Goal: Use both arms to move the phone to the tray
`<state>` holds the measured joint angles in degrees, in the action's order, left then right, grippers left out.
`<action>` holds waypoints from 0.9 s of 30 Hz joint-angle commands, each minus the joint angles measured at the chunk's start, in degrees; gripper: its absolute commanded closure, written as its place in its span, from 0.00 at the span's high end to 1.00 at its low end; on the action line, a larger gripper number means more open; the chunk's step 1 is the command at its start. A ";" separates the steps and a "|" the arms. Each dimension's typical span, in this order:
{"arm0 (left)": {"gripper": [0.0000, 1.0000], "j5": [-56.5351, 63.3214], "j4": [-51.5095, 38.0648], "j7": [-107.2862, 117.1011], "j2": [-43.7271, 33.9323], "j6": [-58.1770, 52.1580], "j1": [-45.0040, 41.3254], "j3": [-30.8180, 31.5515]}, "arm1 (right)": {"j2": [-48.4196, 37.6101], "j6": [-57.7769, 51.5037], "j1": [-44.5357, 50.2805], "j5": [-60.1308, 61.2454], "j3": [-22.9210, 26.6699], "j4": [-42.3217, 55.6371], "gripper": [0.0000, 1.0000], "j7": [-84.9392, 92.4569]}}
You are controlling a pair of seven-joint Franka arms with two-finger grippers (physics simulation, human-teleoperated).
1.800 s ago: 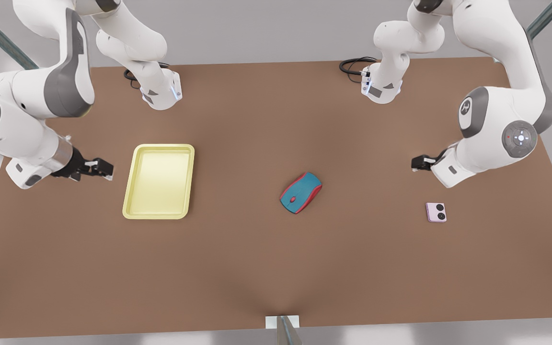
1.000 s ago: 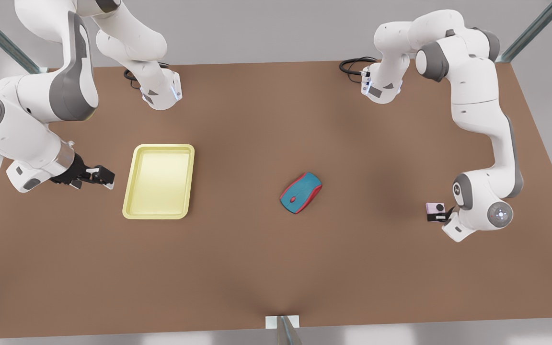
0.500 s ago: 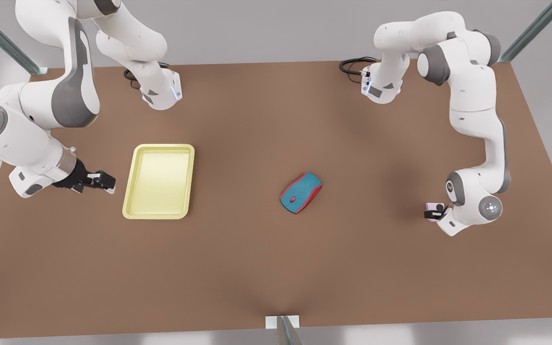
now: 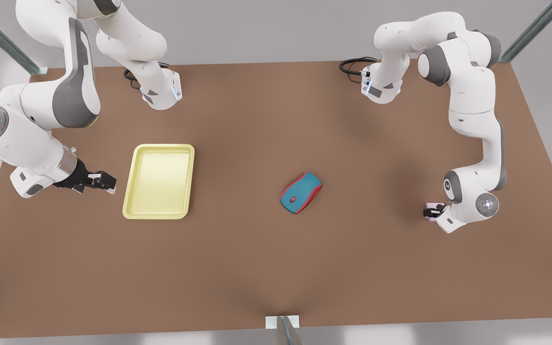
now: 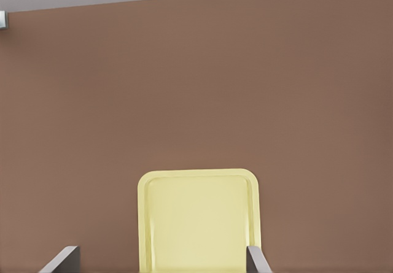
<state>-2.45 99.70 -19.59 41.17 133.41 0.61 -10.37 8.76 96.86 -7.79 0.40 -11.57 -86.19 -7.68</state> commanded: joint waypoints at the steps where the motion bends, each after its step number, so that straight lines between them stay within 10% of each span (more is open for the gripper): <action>1: 1.00 0.07 0.23 -1.59 -0.21 0.36 0.00 -0.01 | 0.03 0.17 0.05 0.04 -0.03 0.06 1.00 -0.14; 9: 1.00 -0.54 0.23 -1.50 0.32 0.80 0.00 -0.01 | 0.03 0.18 0.05 0.04 -0.03 -0.03 1.00 -0.32; 14: 0.73 -0.72 0.15 -1.50 0.14 0.71 0.00 -0.01 | 0.12 0.26 0.05 0.04 -0.03 0.06 1.00 -0.32; 27: 0.78 -0.28 -11.98 8.95 -1.09 -11.33 -5.53 1.75 | 0.47 0.09 0.05 0.04 -0.03 0.24 1.00 -0.32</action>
<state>-2.80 88.87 -18.45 40.10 128.18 -4.45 -8.76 9.27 96.92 -7.73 0.40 -11.57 -85.94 -7.92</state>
